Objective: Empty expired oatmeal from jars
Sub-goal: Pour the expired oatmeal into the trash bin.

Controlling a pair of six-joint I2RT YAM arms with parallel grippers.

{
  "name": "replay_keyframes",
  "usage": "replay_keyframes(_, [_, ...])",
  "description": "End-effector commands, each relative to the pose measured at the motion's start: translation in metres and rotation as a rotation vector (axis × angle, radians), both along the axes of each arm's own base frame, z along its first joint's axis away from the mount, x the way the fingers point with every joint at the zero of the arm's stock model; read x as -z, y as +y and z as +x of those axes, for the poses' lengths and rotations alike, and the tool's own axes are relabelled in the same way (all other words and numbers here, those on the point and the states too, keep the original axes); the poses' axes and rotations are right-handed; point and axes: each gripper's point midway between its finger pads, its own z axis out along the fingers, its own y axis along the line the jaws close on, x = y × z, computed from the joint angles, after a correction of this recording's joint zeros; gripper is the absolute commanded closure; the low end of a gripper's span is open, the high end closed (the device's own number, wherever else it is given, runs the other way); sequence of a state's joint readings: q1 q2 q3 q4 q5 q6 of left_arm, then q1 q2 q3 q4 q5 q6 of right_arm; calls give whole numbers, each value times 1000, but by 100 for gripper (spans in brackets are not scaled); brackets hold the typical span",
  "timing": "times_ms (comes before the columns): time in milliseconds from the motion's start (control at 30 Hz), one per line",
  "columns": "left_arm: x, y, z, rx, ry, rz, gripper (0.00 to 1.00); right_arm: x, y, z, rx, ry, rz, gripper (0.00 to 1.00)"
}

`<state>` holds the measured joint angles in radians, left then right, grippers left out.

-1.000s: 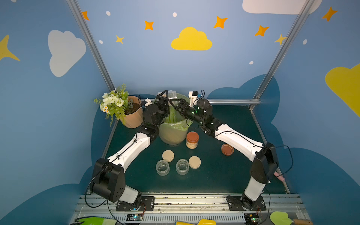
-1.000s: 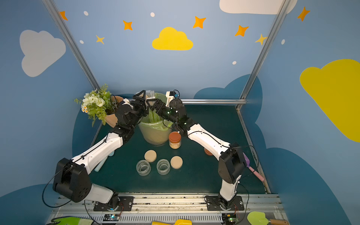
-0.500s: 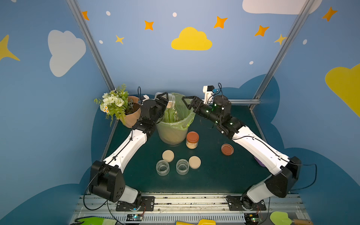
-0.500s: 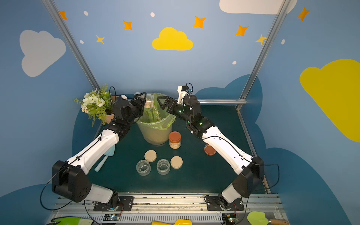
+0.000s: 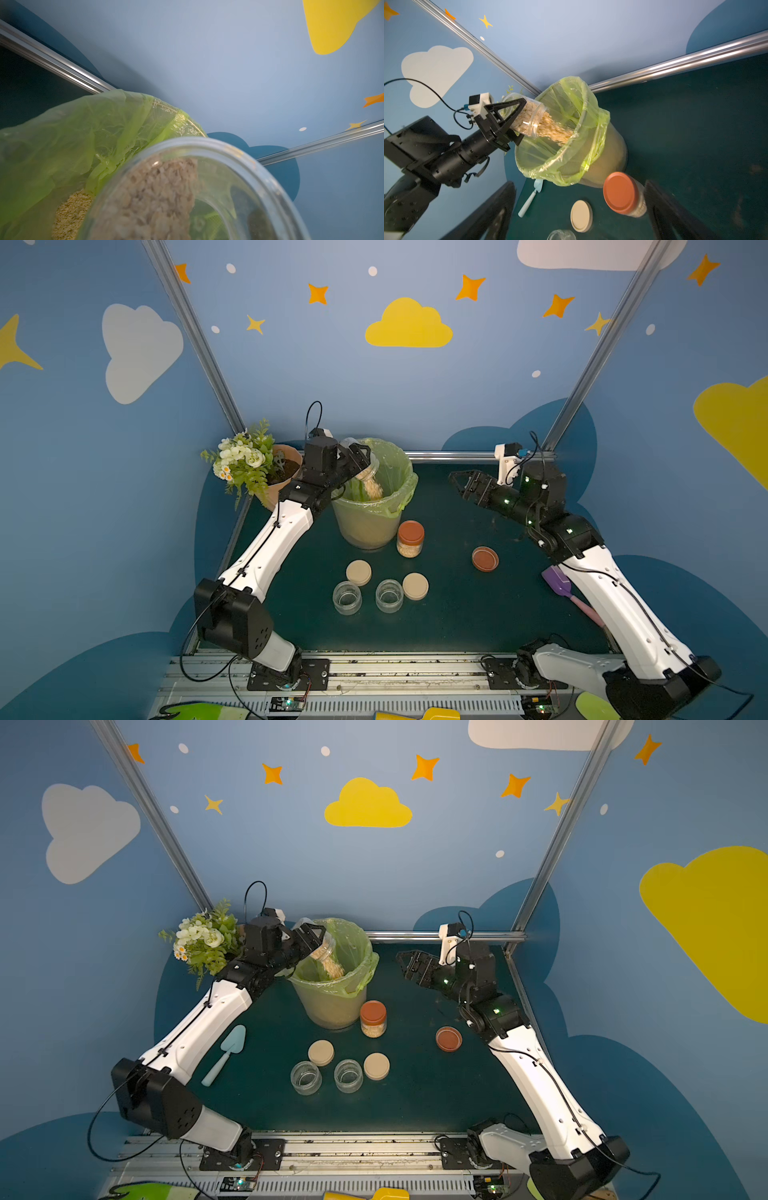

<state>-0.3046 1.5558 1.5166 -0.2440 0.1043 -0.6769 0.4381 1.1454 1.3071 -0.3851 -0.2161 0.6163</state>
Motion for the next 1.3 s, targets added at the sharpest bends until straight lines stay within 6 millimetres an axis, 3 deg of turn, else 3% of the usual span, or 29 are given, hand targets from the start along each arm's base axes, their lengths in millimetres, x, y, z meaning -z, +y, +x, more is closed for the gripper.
replay_keyframes(0, [-13,-3,2,66,-49,100,97,24,-1,-15,-81,67,-37,4])
replay_keyframes(167, [-1,-8,7,136,-24,239,97,36,-8,-22,-98,104,-71,4])
replay_keyframes(300, [-1,-10,9,139,-54,399,97,45,-17,-24,-84,119,-88,4])
replay_keyframes(467, [-4,-27,7,181,-109,549,97,48,-18,-22,-95,120,-68,4])
replay_keyframes(567, [-12,-3,6,80,-125,651,97,43,-17,-22,-109,99,-59,4])
replay_keyframes(633, [-6,-23,5,173,-175,614,97,41,-14,-20,-117,85,-48,4])
replay_keyframes(667, [-5,-20,7,161,-163,680,97,40,-13,-19,-121,85,-41,4])
replay_keyframes(733, [-10,12,11,-18,-108,721,97,40,-10,-16,-132,96,-37,4])
replay_keyframes(800, [2,-32,7,216,-174,641,96,41,-6,-14,-147,100,-32,4])
replay_keyframes(833, [2,-29,5,182,-166,767,97,42,-5,-13,-147,102,-30,4])
replay_keyframes(867, [-6,-5,8,41,-143,876,97,42,-5,-12,-149,105,-31,4])
replay_keyframes(900, [-10,10,10,-29,-143,829,97,41,-3,-13,-157,105,-33,4])
replay_keyframes(933, [-4,-12,8,131,-185,662,97,41,-2,-13,-164,100,-37,4])
replay_keyframes(967, [0,-28,4,222,-210,622,97,40,-1,-13,-166,93,-40,4])
replay_keyframes(1000, [2,-22,4,172,-195,738,97,41,-1,-11,-168,88,-42,4])
replay_keyframes(1033, [-4,6,9,-7,-158,816,97,41,0,-11,-173,92,-46,4])
replay_keyframes(1067, [3,-2,11,41,-154,707,97,40,1,-11,-180,92,-50,4])
replay_keyframes(1100, [16,-41,4,287,-187,555,97,39,3,-12,-187,87,-54,4])
replay_keyframes(1133, [27,-58,-1,361,-161,576,97,38,4,-11,-187,79,-55,4])
replay_keyframes(1167, [31,-48,0,313,-113,733,97,38,4,-9,-185,78,-55,4])
replay_keyframes(1200, [19,-15,7,136,-72,854,97,38,5,-10,-187,85,-54,4])
replay_keyframes(1233, [15,-11,10,139,-80,751,97,37,6,-11,-195,82,-59,4])
replay_keyframes(1267, [14,-29,5,282,-139,622,97,36,7,-12,-199,75,-61,4])
